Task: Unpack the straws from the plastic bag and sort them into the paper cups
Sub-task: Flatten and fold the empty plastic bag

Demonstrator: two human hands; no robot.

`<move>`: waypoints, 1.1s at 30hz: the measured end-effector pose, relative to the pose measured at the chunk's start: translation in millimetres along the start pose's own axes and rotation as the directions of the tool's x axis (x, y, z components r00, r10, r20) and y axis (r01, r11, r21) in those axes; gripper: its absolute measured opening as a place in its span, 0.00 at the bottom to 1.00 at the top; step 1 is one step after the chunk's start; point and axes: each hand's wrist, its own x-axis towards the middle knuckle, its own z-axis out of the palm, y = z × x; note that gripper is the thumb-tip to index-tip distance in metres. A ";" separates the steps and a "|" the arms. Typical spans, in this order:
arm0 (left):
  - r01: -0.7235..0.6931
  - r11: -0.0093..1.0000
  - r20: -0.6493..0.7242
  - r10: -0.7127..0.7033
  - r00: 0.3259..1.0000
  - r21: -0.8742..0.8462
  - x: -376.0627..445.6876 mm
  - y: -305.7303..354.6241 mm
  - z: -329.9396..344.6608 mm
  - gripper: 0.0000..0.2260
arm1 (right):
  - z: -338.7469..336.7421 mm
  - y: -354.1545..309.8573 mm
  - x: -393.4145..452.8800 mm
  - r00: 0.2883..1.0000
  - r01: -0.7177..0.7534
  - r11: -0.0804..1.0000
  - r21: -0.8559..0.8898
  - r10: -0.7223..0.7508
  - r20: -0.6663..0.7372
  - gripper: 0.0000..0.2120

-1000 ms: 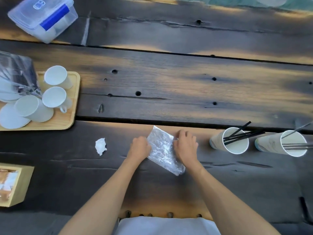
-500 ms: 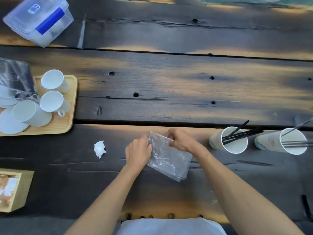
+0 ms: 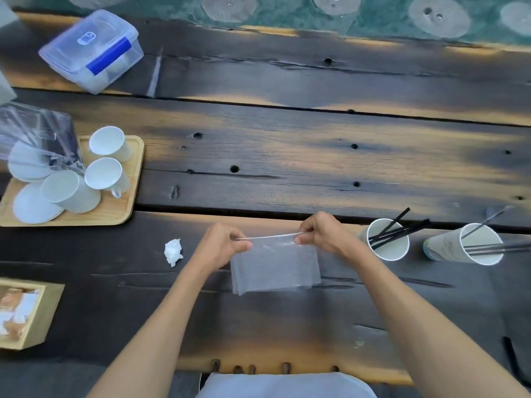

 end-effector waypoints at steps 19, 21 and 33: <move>-0.066 0.318 -0.219 -0.474 0.853 -0.946 -178.2 -44.7 71.1 0.11 | 65.6 -18.6 -86.0 0.982 -0.094 0.771 0.630 -0.034 0.187 0.08; -0.084 0.270 -0.218 -0.517 0.828 -0.959 -201.4 -51.2 87.5 0.13 | 78.7 -16.7 -97.7 0.985 -0.040 0.799 0.601 -0.070 0.159 0.04; -0.239 -0.040 -0.094 -0.846 0.525 -0.970 -352.0 -96.0 260.6 0.04 | 195.9 5.9 -188.8 0.907 -0.063 0.917 0.394 -0.112 0.405 0.04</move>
